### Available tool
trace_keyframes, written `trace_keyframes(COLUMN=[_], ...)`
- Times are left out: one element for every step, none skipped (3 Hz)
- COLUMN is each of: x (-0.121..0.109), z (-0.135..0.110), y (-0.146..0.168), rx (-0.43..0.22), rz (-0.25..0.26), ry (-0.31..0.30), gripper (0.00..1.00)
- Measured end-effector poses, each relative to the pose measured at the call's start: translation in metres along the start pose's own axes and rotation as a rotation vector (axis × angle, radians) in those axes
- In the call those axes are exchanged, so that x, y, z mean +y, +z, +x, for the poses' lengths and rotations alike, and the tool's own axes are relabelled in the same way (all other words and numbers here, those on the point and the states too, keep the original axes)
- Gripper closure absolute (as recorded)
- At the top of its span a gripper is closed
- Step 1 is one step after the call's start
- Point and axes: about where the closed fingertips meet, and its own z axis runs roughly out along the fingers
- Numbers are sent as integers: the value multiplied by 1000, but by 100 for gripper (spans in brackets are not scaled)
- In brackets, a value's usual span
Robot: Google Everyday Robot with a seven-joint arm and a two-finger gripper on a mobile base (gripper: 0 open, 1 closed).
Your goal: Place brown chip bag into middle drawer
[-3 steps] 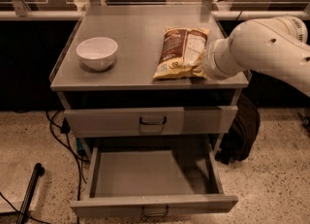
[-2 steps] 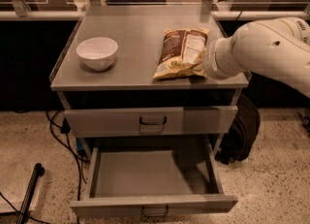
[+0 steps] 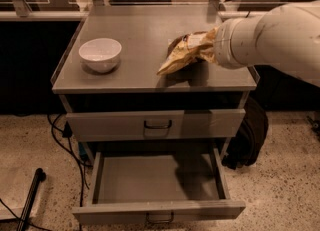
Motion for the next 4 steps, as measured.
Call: trace_keyframes(x=[-23, -23, -22, -12], z=[-18, -18, -20, -29], y=[-45, -45, -46, -47], rx=[-28, -28, -49, -157], rz=[90, 90, 87, 41], ry=[-61, -61, -71, -43], gripper=[100, 100, 100, 100])
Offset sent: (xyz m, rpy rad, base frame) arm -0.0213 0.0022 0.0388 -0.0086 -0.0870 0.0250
